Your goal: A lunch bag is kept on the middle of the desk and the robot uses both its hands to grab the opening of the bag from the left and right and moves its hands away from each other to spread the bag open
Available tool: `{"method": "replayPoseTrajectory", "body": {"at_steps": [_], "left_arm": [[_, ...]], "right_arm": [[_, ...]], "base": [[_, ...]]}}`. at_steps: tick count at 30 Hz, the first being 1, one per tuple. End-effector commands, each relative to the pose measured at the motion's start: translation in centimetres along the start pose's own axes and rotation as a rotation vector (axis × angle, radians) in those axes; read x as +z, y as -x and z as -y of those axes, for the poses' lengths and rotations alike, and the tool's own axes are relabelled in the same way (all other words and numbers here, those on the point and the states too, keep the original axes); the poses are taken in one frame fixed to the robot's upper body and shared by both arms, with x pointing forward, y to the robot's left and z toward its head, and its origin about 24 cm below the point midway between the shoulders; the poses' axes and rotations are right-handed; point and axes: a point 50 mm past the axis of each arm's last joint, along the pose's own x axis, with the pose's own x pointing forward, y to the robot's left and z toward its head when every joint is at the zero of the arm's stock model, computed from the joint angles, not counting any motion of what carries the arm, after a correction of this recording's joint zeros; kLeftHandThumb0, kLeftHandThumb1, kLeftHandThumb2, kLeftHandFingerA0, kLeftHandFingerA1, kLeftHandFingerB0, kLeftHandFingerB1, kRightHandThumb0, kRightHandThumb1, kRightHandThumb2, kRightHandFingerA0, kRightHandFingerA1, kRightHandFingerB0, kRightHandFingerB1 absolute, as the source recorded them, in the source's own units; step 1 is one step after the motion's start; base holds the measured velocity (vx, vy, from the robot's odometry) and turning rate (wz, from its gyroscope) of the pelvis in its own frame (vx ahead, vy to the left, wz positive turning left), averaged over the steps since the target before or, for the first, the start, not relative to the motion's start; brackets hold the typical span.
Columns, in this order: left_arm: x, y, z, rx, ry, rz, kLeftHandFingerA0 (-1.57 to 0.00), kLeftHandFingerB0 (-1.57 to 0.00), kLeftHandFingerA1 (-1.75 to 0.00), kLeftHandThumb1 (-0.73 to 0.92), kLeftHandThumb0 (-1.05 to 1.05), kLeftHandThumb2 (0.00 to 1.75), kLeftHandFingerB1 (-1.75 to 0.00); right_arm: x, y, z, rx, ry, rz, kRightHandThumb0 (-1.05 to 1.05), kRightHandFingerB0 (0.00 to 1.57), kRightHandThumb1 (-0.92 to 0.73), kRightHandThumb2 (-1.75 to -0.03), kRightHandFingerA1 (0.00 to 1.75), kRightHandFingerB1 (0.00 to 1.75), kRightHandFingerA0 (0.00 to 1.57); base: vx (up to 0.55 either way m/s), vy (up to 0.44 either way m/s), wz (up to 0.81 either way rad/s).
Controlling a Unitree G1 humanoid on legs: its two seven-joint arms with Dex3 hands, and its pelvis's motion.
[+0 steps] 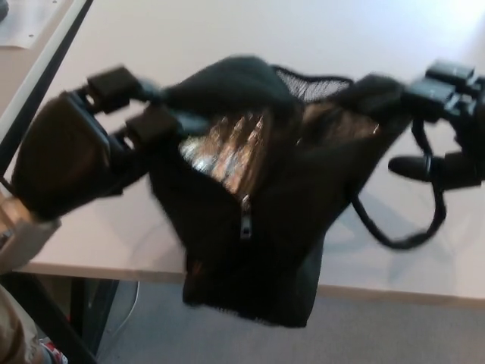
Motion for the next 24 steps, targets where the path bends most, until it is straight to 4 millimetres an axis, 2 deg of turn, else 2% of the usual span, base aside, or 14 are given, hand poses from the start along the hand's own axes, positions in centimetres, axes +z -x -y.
{"method": "replayPoseTrajectory", "body": {"at_steps": [1, 3, 4, 7, 8, 11, 12, 15, 16, 17, 19, 20, 21, 24], "left_arm": [[-2.9, -3.3, -2.8, 0.242, -0.232, -0.097, -0.08, 0.00, -0.46, 0.33, 0.13, 0.96, -0.18], [-3.0, -3.9, -2.8, 0.248, -0.259, -0.096, -0.12, 0.00, -0.47, 0.28, 0.10, 0.97, -0.11], [-3.0, -4.4, -2.7, 0.249, -0.272, -0.104, -0.14, 0.00, -0.47, 0.30, 0.10, 0.95, -0.10], [-3.1, -4.9, -2.4, 0.238, -0.265, -0.124, -0.16, 0.00, -0.42, 0.34, 0.09, 0.90, -0.14], [-3.1, -5.1, -2.3, 0.235, -0.261, -0.135, -0.17, 0.00, -0.41, 0.35, 0.09, 0.87, -0.17], [-3.2, -5.5, -2.1, 0.221, -0.266, -0.155, -0.14, 0.00, -0.47, 0.33, 0.08, 0.87, -0.19], [-3.2, -5.8, -1.8, 0.216, -0.268, -0.169, -0.13, 0.00, -0.46, 0.32, 0.09, 0.86, -0.15], [-3.3, -6.0, -1.6, 0.214, -0.273, -0.183, -0.12, 0.00, -0.45, 0.33, 0.08, 0.86, -0.12], [-3.4, -6.2, -1.5, 0.207, -0.278, -0.195, -0.11, 0.00, -0.45, 0.34, 0.08, 0.87, -0.11], [-3.5, -6.4, -1.4, 0.203, -0.288, -0.206, -0.09, 0.00, -0.45, 0.34, 0.07, 0.86, -0.11], [-3.6, -6.3, -1.4, 0.198, -0.296, -0.213, -0.09, 0.00, -0.44, 0.35, 0.06, 0.85, -0.11], [-3.7, -6.2, -1.5, 0.200, -0.298, -0.218, -0.06, 0.00, -0.43, 0.39, 0.04, 0.84, -0.14], [-3.9, -5.9, -1.9, 0.195, -0.310, -0.226, -0.06, 0.00, -0.42, 0.37, 0.02, 0.85, -0.09], [-4.2, -5.1, -2.8, 0.218, -0.339, -0.232, -0.07, 0.00, -0.45, 0.36, 0.04, 0.87, -0.07]], "right_arm": [[-2.0, -4.3, 3.0, -0.131, 0.118, -0.209, -0.57, 0.00, -0.42, -0.72, 0.49, 0.03, 0.30], [-1.9, -5.1, 2.8, -0.143, 0.107, -0.212, -0.46, 0.00, -0.54, -0.56, 0.40, 0.02, 0.27], [-1.6, -5.8, 2.5, -0.158, 0.110, -0.194, -0.50, 0.00, -0.36, -0.68, 0.49, 0.12, 0.17], [-1.2, -6.6, 2.2, -0.168, 0.122, -0.172, -0.50, 0.00, -0.37, -0.69, 0.48, 0.14, 0.19], [-0.9, -7.0, 2.0, -0.176, 0.118, -0.161, -0.40, 0.00, -0.54, -0.56, 0.40, 0.10, 0.28], [-0.5, -7.8, 1.6, -0.185, 0.111, -0.145, -0.45, 0.00, -0.35, -0.70, 0.49, 0.16, 0.20], [-0.2, -8.5, 1.3, -0.192, 0.113, -0.142, -0.41, 0.00, -0.55, -0.56, 0.42, 0.08, 0.27], [0.0, -9.1, 0.9, -0.195, 0.111, -0.148, -0.40, 0.00, -0.55, -0.56, 0.42, 0.07, 0.26], [-0.1, -9.5, 0.7, -0.186, 0.101, -0.162, -0.47, 0.00, -0.36, -0.70, 0.48, 0.12, 0.15], [-0.2, -9.8, 0.7, -0.179, 0.097, -0.175, -0.44, 0.00, -0.49, -0.70, 0.47, 0.03, 0.21], [-0.3, -10.1, 0.8, -0.182, 0.090, -0.181, -0.47, 0.00, -0.36, -0.70, 0.48, 0.13, 0.16], [-0.4, -10.3, 1.0, -0.186, 0.098, -0.182, -0.41, 0.00, -0.55, -0.56, 0.37, 0.08, 0.23], [-0.4, -10.4, 1.9, -0.195, 0.139, -0.172, -0.45, 0.00, -0.48, -0.71, 0.45, 0.04, 0.16], [-0.4, -10.1, 3.4, -0.234, 0.173, -0.141, -0.35, 0.00, -0.49, -0.62, 0.43, 0.11, 0.23]], "base": [[0.00, 0.000, 0.00], [0.00, 0.000, 0.00], [0.00, 0.000, 0.00], [0.00, 0.000, 0.00], [0.00, 0.000, 0.00], [0.00, 0.000, 0.00], [0.00, 0.000, 0.00], [0.00, 0.000, 0.00], [0.00, 0.000, 0.00], [0.00, 0.000, 0.00], [0.00, 0.000, 0.00], [0.00, 0.000, 0.00], [0.00, 0.000, 0.00], [0.00, 0.000, 0.00]]}}
